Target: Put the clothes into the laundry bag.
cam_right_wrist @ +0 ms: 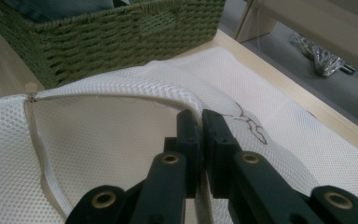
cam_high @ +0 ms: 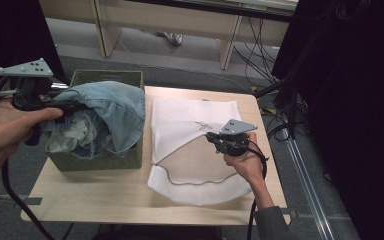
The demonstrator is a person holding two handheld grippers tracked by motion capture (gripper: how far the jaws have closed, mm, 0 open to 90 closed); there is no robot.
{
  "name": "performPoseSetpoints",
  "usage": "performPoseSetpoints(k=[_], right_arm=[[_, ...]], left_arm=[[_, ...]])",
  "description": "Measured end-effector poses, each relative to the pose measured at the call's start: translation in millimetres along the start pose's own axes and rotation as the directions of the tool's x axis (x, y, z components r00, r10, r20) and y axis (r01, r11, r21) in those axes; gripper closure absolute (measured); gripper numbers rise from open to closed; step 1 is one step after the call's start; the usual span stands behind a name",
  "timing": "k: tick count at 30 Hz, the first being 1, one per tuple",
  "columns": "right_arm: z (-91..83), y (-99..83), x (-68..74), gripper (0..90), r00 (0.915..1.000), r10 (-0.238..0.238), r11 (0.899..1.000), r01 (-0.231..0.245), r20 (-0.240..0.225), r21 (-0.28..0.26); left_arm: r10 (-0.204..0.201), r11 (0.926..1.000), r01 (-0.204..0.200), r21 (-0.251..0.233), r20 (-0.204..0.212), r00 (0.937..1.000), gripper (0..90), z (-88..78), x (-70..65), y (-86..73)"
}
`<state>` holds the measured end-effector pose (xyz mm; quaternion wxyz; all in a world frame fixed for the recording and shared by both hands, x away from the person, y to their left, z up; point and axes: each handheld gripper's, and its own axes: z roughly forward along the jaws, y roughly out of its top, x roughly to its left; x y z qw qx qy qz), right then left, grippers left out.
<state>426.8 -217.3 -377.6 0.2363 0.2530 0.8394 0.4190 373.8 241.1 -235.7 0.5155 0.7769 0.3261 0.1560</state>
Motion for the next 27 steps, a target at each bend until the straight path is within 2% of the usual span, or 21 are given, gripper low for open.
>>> performPoseSetpoints(k=[4,6,7,9,11,12,15,19,21,22,24,25,26,27], right_arm=[[-1.5,2.9,-1.8,86.7,0.9999,0.011,1.000,-0.011,0.001,-0.013],[-2.0,3.4,-3.3,86.7,0.9999,0.004,1.000,-0.004,0.010,-0.012],[-0.6,3.0,-2.9,86.7,0.9999,0.015,1.000,-0.015,-0.002,-0.016],[-0.4,2.4,-4.1,86.7,0.9999,0.008,1.000,-0.008,0.012,-0.018],[-0.6,2.1,-4.1,86.7,0.9999,0.010,1.000,-0.010,0.007,-0.012],[-0.6,2.2,-4.1,86.6,0.9999,0.010,1.000,-0.010,0.007,-0.013],[0.1,2.3,-2.9,86.7,0.9998,0.022,1.000,-0.022,-0.001,-0.012],[-0.6,2.4,-4.0,86.7,1.0000,0.007,1.000,-0.007,0.005,-0.007],[-0.4,1.9,-2.8,86.7,0.9998,0.020,1.000,-0.020,-0.001,-0.004],[-0.8,2.0,-3.9,86.7,1.0000,0.008,1.000,-0.008,0.006,-0.007],[0.4,1.2,-2.8,86.7,0.9997,0.024,1.000,-0.024,0.002,-0.013],[0.4,1.2,-2.8,86.7,0.9997,0.024,1.000,-0.024,0.002,-0.013],[0.3,1.1,-2.8,86.7,0.9997,0.024,1.000,-0.024,0.001,-0.011],[0.4,1.1,-2.9,86.7,0.9997,0.024,1.000,-0.024,0.002,-0.012]], left_arm=[[0.058,0.9983,-0.058,0.000,0.027,0.9979,66.7,-4.4,-25.1,7.0],[0.094,0.9956,-0.094,-0.003,0.060,0.9938,66.7,-5.6,-38.3,10.3],[0.113,0.9935,-0.114,0.008,0.088,0.9897,66.7,-6.2,-46.2,12.6],[0.124,0.9922,-0.125,-0.001,0.137,0.9828,66.6,-6.9,-61.9,16.3],[0.132,0.9912,-0.132,-0.009,0.143,0.9808,66.6,-6.8,-67.1,17.7],[0.147,0.9891,-0.147,-0.011,0.165,0.9753,66.5,-5.4,-75.7,19.9],[0.134,0.9910,-0.132,-0.023,0.186,0.9733,66.6,-1.3,-83.0,19.5],[0.154,0.9880,-0.150,-0.036,0.229,0.9611,66.7,4.6,-97.0,23.2],[0.147,0.9889,-0.136,-0.061,0.242,0.9591,66.7,6.3,-101.9,26.0],[0.156,0.9877,-0.145,-0.059,0.259,0.9532,66.8,6.8,-104.4,28.3],[0.153,0.9877,-0.139,-0.072,0.274,0.9495,66.9,7.8,-110.0,32.0],[0.153,0.9877,-0.138,-0.074,0.292,0.9440,66.9,8.3,-112.8,33.7],[0.153,0.9875,-0.133,-0.084,0.297,0.9425,66.8,8.7,-115.9,35.3],[0.159,0.9864,-0.138,-0.089,0.314,0.9361,66.8,9.4,-119.4,37.2]])
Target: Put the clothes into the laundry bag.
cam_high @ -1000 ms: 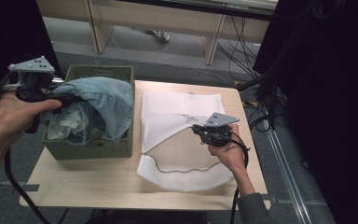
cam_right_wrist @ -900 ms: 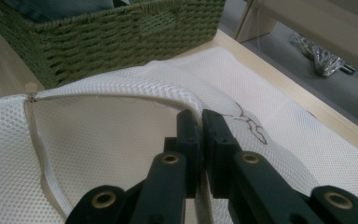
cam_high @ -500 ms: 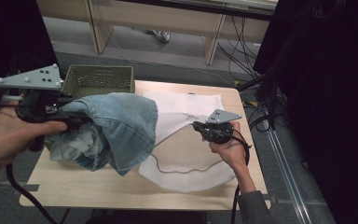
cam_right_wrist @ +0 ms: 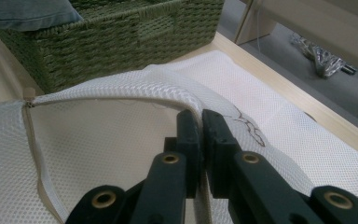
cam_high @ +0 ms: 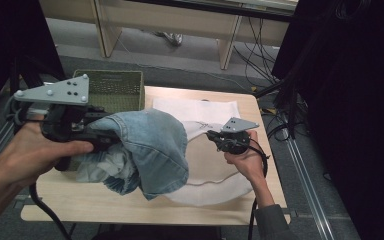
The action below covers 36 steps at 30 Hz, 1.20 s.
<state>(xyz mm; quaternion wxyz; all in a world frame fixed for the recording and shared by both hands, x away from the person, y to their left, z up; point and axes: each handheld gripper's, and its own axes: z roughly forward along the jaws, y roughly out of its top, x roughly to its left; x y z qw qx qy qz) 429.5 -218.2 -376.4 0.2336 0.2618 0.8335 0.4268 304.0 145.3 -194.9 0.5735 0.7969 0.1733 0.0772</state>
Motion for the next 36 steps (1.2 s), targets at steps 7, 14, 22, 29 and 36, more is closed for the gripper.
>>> performPoseSetpoints(k=[7,14,22,29,36], right_arm=[[-0.3,0.0,-1.3,86.7,1.0000,-0.005,1.000,0.005,-0.005,-0.003],[-2.8,-0.6,-3.3,86.7,1.0000,0.001,1.000,-0.001,-0.004,0.002],[-3.3,-0.2,-2.3,87.1,1.0000,-0.002,1.000,0.002,-0.005,-0.010],[-3.7,1.2,2.9,87.5,0.9998,-0.018,1.000,0.018,0.001,0.004],[-1.4,1.5,5.3,87.7,0.9995,-0.031,0.999,0.031,0.003,0.010]], left_arm=[[-0.012,0.9999,0.012,-0.004,0.103,0.9946,66.8,33.3,-7.3,1.5],[-0.046,0.9988,0.043,0.024,0.161,0.9858,66.8,64.5,-2.3,-7.0],[-0.066,0.9886,0.041,0.145,0.171,0.9830,66.6,125.2,5.4,-34.5],[-0.142,0.9455,0.109,0.307,0.088,0.9859,66.5,186.2,31.5,-94.6],[-0.250,0.9142,0.255,0.315,-0.059,0.9666,65.2,214.5,71.4,-109.2]])
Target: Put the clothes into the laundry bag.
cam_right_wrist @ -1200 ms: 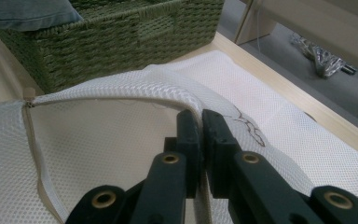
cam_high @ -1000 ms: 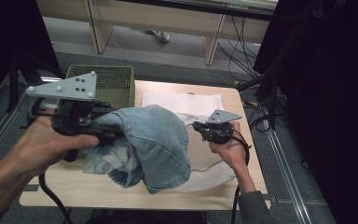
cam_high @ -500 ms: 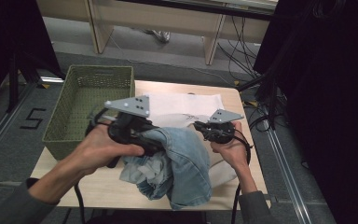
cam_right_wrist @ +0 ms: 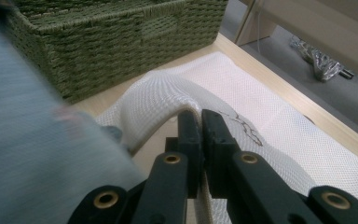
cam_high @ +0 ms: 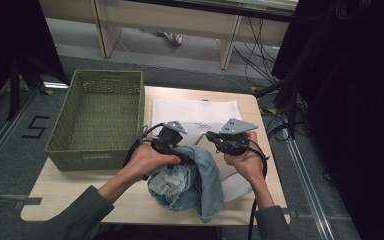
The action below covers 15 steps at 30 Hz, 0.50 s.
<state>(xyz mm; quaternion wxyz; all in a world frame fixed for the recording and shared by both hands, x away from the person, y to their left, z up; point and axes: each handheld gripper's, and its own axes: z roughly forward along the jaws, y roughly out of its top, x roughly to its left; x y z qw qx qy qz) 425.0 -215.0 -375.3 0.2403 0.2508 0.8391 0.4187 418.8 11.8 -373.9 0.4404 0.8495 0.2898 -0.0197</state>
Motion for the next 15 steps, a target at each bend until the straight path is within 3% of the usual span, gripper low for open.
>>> performPoseSetpoints(k=[2,4,5,6,7,8,9,10,11,14,15], right_arm=[[0.6,0.4,0.6,87.8,1.0000,-0.008,1.000,0.009,-0.003,0.006],[0.1,0.9,1.7,87.8,1.0000,-0.007,1.000,0.007,-0.001,0.011],[0.5,1.3,2.6,87.8,1.0000,-0.007,1.000,0.007,-0.001,0.003],[0.5,1.3,2.6,87.8,1.0000,-0.007,1.000,0.007,-0.001,0.003],[0.1,2.0,3.5,87.8,1.0000,-0.004,1.000,0.004,0.000,0.001],[-0.9,4.0,3.8,87.8,0.9999,0.002,1.000,-0.003,-0.012,-0.013],[-0.9,4.0,3.8,87.8,0.9999,0.002,1.000,-0.003,-0.012,-0.013],[-1.5,5.5,4.7,87.8,0.9999,0.002,1.000,-0.002,-0.012,-0.010],[-1.0,5.3,5.4,87.8,0.9999,0.002,1.000,-0.002,-0.011,-0.006],[1.6,3.4,5.4,87.8,0.9999,0.012,1.000,-0.012,-0.009,0.006],[2.7,2.0,4.8,87.8,0.9999,0.013,1.000,-0.013,-0.009,0.011]], left_arm=[[0.024,0.9997,-0.024,-0.007,-0.053,0.9983,65.3,-0.6,4.0,4.5],[0.016,0.9997,-0.017,-0.016,-0.063,0.9979,65.6,-5.0,7.1,8.5],[0.042,0.9991,-0.043,-0.006,-0.092,0.9949,65.8,-13.5,8.9,13.1],[0.042,0.9991,-0.043,-0.006,-0.092,0.9949,65.9,-13.5,8.9,13.1],[0.034,0.9989,-0.037,-0.029,-0.103,0.9942,65.9,-18.4,10.0,15.4],[0.044,0.9980,-0.050,-0.039,-0.140,0.9891,66.2,-25.6,12.4,18.7],[0.044,0.9980,-0.050,-0.039,-0.140,0.9891,66.1,-25.6,12.4,18.7],[0.068,0.9972,-0.072,-0.019,-0.170,0.9832,66.2,-26.4,13.7,19.2],[0.077,0.9969,-0.079,-0.001,-0.216,0.9733,66.1,-20.0,12.6,16.6],[0.095,0.9954,-0.091,0.031,-0.233,0.9679,65.5,-5.1,8.9,10.0],[0.105,0.9939,-0.096,0.054,-0.214,0.9711,64.4,5.4,7.4,5.5]])
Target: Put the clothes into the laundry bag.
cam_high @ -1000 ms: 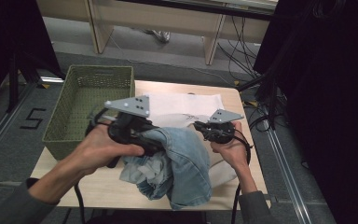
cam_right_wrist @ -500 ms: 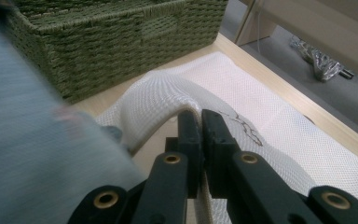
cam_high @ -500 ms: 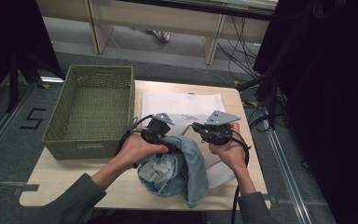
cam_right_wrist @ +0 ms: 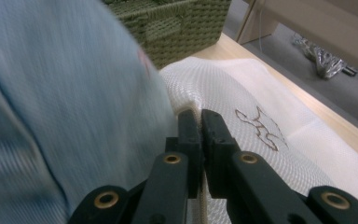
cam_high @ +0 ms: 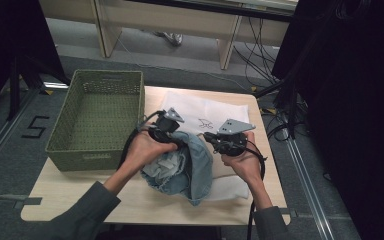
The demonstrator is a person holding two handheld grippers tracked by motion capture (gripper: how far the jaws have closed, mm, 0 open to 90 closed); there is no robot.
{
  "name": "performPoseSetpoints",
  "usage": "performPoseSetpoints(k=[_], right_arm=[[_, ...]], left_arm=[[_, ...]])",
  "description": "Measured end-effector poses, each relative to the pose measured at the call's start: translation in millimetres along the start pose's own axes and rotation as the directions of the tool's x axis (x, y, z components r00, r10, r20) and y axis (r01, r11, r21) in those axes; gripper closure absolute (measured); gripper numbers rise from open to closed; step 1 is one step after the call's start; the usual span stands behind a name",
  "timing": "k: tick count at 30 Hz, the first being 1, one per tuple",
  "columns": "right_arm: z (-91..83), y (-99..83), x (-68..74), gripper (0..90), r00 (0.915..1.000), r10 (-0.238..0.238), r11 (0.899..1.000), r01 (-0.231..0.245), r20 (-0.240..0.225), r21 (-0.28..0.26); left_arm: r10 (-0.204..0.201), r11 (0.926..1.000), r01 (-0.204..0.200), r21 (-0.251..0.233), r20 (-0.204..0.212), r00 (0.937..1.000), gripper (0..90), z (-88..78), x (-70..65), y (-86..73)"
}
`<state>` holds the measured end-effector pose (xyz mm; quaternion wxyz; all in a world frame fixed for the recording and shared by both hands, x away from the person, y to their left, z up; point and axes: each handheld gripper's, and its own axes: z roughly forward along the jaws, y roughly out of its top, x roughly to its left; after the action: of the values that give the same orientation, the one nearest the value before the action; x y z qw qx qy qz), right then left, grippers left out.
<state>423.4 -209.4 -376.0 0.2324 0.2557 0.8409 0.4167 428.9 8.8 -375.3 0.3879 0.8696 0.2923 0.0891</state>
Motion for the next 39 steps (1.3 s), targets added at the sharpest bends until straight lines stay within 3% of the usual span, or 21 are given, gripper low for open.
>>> performPoseSetpoints(k=[3,7,10,12,13,16,19,22,24,28,31,33,35,36,37,38,39], right_arm=[[2.3,-3.0,-0.5,87.8,0.9999,0.006,1.000,-0.006,-0.009,0.009],[2.3,-3.7,-1.2,87.8,1.0000,-0.001,1.000,0.001,-0.007,0.012],[3.1,-7.3,-2.8,87.8,0.9997,0.024,0.999,-0.024,-0.002,0.021],[2.4,-9.1,-5.2,87.8,0.9997,0.022,1.000,-0.022,0.000,0.020],[1.0,-10.0,-5.2,87.8,0.9991,0.043,0.999,-0.044,0.003,0.024],[0.0,-10.5,-8.4,87.8,0.9996,0.027,1.000,-0.027,0.000,0.012],[0.1,-10.0,-7.2,87.7,0.9989,0.046,0.999,-0.045,-0.008,0.017],[0.5,-9.3,-5.7,87.7,0.9994,0.034,0.999,-0.034,0.006,0.020],[1.0,-9.5,-5.5,87.7,0.9993,0.038,0.999,-0.038,0.003,0.021],[1.4,-10.3,-7.5,87.7,0.9994,0.032,0.999,-0.032,-0.011,0.018],[-0.5,-10.3,-7.1,87.7,0.9993,0.038,0.999,-0.038,0.004,0.018],[-0.2,-10.0,-7.9,87.7,0.9996,0.028,0.999,-0.028,0.001,0.015],[0.7,-9.8,-7.1,87.7,0.9997,0.025,1.000,-0.024,-0.004,0.018],[0.9,-9.6,-7.1,87.7,0.9997,0.026,1.000,-0.026,-0.001,0.017],[1.1,-9.3,-6.4,87.7,0.9992,0.040,0.999,-0.039,-0.010,0.025],[1.1,-9.3,-6.4,87.7,0.9992,0.040,0.999,-0.039,-0.010,0.025],[0.4,-8.9,-6.7,87.7,0.9997,0.024,1.000,-0.024,0.003,0.021]], left_arm=[[-0.020,0.9978,0.014,0.065,0.098,0.9950,54.9,31.9,-10.6,-13.1],[-0.104,0.9931,0.096,0.068,0.121,0.9871,42.1,61.8,-7.1,-19.6],[-0.189,0.9818,0.189,0.011,0.141,0.9719,27.3,58.2,-4.2,-14.9],[-0.183,0.9828,0.185,0.007,0.160,0.9700,20.5,44.7,-3.6,-10.4],[-0.169,0.9854,0.170,0.007,0.166,0.9715,16.4,38.5,-2.7,-9.5],[-0.139,0.9893,0.144,-0.023,0.144,0.9798,16.0,16.2,-3.0,-8.5],[-0.100,0.9949,0.101,0.000,0.130,0.9865,15.6,4.8,-5.0,-12.1],[-0.065,0.9978,0.062,0.023,0.154,0.9859,15.7,1.6,-9.0,-15.1],[-0.044,0.9987,0.037,0.036,0.217,0.9752,15.9,0.6,-12.7,-16.2],[-0.019,0.9997,0.015,0.019,0.205,0.9786,15.8,-10.3,-19.1,-13.1],[-0.015,0.9996,0.010,0.027,0.192,0.9814,15.7,-15.2,-18.6,-12.6],[-0.038,0.9992,0.036,0.017,0.199,0.9792,15.7,-15.3,-17.3,-14.0],[-0.019,0.9997,0.015,0.021,0.212,0.9772,15.7,-10.9,-18.1,-15.2],[0.012,0.9989,-0.023,0.042,0.228,0.9737,17.4,-5.7,-19.7,-15.4],[0.032,0.9961,-0.052,0.071,0.258,0.9657,45.3,1.9,-24.1,-16.5],[0.083,0.9885,-0.109,0.105,0.226,0.9707,45.3,8.8,-26.4,-16.3],[0.093,0.9841,-0.122,0.130,0.207,0.9739,54.2,17.6,-29.1,-16.1]])
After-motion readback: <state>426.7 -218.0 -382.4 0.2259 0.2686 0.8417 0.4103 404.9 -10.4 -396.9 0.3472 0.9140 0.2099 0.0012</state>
